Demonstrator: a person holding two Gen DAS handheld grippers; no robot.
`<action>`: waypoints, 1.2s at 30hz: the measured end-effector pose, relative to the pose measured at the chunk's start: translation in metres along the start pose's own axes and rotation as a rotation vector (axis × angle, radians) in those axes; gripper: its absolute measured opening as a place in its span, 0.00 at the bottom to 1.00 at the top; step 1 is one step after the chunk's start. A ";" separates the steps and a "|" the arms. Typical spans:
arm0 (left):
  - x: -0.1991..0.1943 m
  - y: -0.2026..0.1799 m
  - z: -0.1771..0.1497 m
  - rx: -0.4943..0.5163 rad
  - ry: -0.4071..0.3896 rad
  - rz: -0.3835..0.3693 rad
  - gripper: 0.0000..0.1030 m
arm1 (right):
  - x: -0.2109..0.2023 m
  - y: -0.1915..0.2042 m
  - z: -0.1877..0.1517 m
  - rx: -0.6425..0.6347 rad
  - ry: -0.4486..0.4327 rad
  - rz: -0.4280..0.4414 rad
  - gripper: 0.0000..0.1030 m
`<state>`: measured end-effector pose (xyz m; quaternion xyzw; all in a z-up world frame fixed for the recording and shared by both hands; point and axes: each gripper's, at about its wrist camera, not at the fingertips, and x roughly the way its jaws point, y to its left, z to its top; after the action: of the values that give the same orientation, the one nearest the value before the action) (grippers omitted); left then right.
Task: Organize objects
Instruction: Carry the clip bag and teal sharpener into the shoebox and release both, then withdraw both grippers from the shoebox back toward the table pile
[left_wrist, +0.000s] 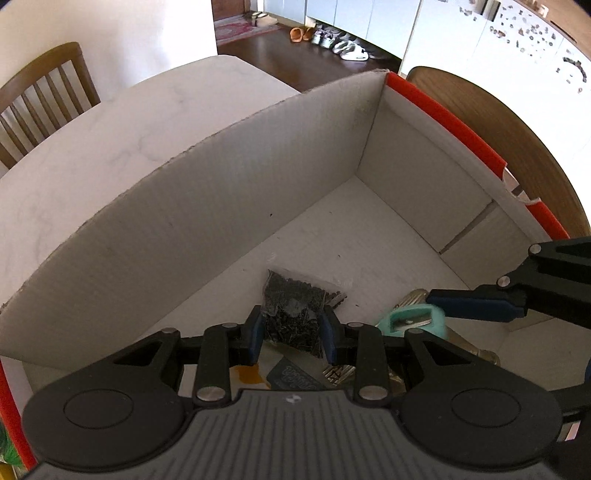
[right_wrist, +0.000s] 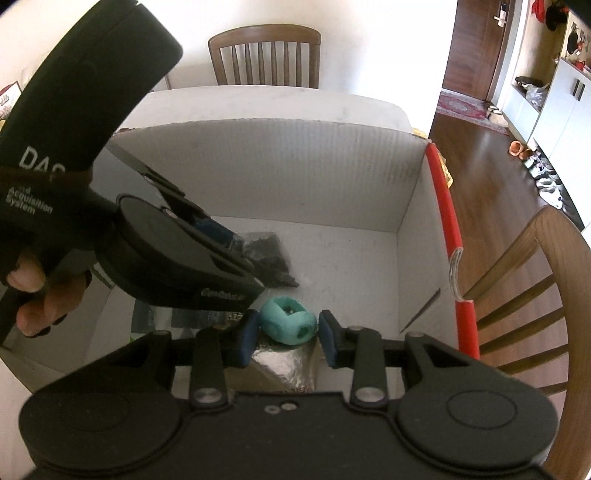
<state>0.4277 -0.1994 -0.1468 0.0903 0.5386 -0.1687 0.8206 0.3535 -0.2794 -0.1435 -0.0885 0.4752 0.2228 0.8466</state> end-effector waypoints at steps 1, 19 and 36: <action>-0.001 0.001 0.000 -0.004 -0.002 -0.001 0.30 | 0.000 -0.001 0.001 0.000 0.000 0.000 0.34; -0.057 0.007 -0.010 -0.066 -0.144 0.001 0.30 | -0.028 -0.004 -0.006 0.035 -0.073 0.043 0.42; -0.142 0.004 -0.065 -0.039 -0.337 0.026 0.31 | -0.089 0.018 -0.018 0.075 -0.220 0.045 0.52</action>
<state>0.3223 -0.1491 -0.0437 0.0518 0.3952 -0.1604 0.9030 0.2919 -0.2957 -0.0769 -0.0212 0.3893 0.2323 0.8911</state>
